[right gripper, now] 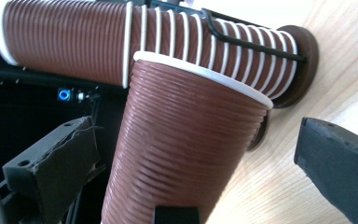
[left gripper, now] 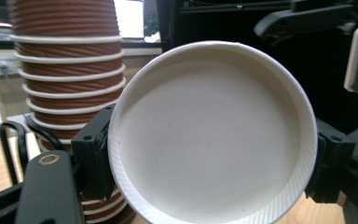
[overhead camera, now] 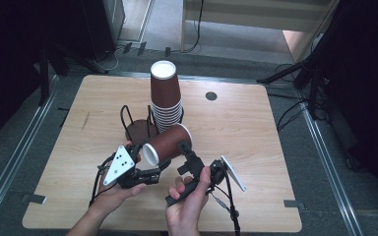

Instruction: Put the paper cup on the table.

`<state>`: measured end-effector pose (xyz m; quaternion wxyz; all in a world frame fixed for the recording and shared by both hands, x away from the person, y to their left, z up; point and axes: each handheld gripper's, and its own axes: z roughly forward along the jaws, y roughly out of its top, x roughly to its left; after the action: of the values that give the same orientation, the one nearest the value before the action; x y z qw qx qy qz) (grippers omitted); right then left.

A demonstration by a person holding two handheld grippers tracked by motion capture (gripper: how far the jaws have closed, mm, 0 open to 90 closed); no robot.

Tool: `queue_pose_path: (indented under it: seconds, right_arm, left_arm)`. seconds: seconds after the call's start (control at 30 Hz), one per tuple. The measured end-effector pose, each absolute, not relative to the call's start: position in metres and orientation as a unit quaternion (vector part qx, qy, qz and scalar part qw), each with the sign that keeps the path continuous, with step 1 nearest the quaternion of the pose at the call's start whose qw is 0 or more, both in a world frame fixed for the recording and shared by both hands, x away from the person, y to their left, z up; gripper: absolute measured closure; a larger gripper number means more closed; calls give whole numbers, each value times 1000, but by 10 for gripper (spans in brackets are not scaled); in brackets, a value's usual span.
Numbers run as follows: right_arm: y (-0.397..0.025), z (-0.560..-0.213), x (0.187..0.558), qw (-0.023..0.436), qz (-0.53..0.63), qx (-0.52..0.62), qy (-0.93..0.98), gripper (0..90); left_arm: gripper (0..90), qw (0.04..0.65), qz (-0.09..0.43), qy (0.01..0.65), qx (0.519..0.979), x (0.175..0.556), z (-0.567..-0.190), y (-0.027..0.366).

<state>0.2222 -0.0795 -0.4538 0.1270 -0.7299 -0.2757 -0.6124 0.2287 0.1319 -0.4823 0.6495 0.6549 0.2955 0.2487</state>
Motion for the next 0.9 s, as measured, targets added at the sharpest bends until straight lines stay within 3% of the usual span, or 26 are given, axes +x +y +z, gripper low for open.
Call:
queue_pose_path:
  seconds: [0.9]
  right_arm:
    - [-79, -475, 243, 206, -605, -730, -241, 0]
  left_arm:
    - [228, 656, 226, 261, 671, 225, -485, 121]
